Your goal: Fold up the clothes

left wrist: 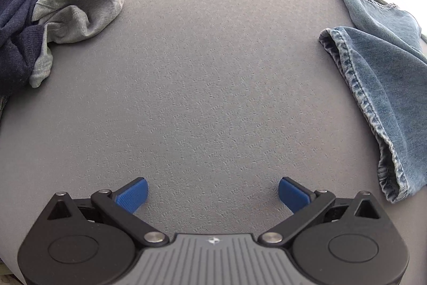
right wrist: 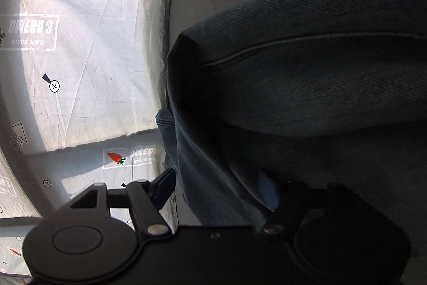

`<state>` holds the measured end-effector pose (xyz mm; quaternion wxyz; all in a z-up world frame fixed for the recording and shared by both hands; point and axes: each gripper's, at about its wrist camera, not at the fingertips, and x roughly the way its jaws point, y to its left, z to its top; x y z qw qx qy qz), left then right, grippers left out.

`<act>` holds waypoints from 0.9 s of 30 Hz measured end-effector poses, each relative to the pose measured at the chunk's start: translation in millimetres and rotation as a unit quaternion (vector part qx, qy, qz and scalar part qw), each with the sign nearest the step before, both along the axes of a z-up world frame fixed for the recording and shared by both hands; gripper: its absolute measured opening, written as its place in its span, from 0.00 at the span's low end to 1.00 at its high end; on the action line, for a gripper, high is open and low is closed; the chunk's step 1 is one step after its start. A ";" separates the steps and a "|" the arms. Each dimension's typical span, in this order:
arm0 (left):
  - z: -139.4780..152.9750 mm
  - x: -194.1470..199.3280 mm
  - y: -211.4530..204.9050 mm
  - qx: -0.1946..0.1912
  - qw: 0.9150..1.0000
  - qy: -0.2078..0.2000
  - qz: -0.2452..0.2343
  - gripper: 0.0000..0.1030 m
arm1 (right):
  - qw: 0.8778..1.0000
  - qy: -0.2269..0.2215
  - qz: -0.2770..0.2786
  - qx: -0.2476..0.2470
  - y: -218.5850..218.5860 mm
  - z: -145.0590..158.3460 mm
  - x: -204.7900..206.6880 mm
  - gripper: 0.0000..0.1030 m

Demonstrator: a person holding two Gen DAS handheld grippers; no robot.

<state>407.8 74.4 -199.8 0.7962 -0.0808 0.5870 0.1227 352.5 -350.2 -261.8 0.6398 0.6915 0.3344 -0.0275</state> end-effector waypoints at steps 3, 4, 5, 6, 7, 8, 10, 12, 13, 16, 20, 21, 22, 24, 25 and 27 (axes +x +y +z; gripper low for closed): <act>-0.3 -2.3 -4.2 -0.002 1.000 0.000 -0.014 1.00 | 0.998 0.031 0.053 -0.009 30.8 -8.3 3.5 0.58; -0.5 -3.2 -5.1 -0.001 1.000 -0.001 -0.018 1.00 | 0.996 0.041 0.076 -0.011 41.3 -11.2 8.5 0.54; -0.5 -4.0 -5.1 -0.001 1.000 -0.002 -0.021 1.00 | 0.994 0.051 0.099 -0.013 51.8 -14.1 13.6 0.53; -0.5 -4.7 -4.9 -0.002 1.000 -0.002 -0.023 1.00 | 0.991 0.061 0.122 -0.015 62.4 -17.0 18.7 0.52; -0.6 -5.4 -4.6 -0.003 1.000 -0.003 -0.025 1.00 | 0.987 0.070 0.144 -0.017 72.7 -19.6 23.8 0.52; -0.4 -5.9 -4.2 -0.005 1.000 -0.004 -0.027 1.00 | 0.985 0.069 0.154 -0.022 80.7 -18.8 28.4 0.52; -0.2 -7.6 -3.9 -0.008 1.000 -0.007 -0.027 1.00 | 0.982 0.070 0.174 -0.031 96.2 -17.1 37.5 0.54; -0.2 -7.7 -3.5 -0.011 1.000 -0.009 -0.025 1.00 | 0.981 0.076 0.177 -0.033 100.7 -14.0 44.6 0.54; -0.2 -7.4 -3.1 -0.012 1.000 -0.010 -0.024 1.00 | 0.980 0.077 0.183 -0.035 102.1 -14.5 49.6 0.40; -0.6 -6.1 -3.8 -0.011 1.000 -0.009 -0.023 1.00 | 0.979 0.105 0.172 -0.026 103.1 -20.9 56.1 0.14; -0.2 -6.2 -3.8 -0.012 1.000 -0.010 -0.023 1.00 | 0.979 0.115 0.166 -0.014 104.7 -11.8 63.3 0.05; 0.2 -6.6 -2.7 -0.015 1.000 -0.010 -0.022 1.00 | 0.981 0.107 0.163 -0.002 103.8 -5.2 67.8 0.04; 0.5 -6.5 -2.2 -0.016 1.000 -0.010 -0.021 1.00 | 0.983 0.096 0.157 0.008 101.4 3.5 74.3 0.03; 0.9 -5.4 -2.5 -0.017 1.000 -0.009 -0.019 1.00 | 0.988 0.060 0.140 0.020 93.0 26.5 93.0 0.03; 0.9 -4.6 -3.1 -0.015 1.000 -0.009 -0.020 1.00 | 0.991 0.037 0.130 0.024 87.3 40.1 104.6 0.03; 0.5 -2.2 -4.7 -0.010 1.000 -0.008 -0.024 1.00 | 0.996 -0.014 0.092 0.018 67.7 69.7 130.0 0.03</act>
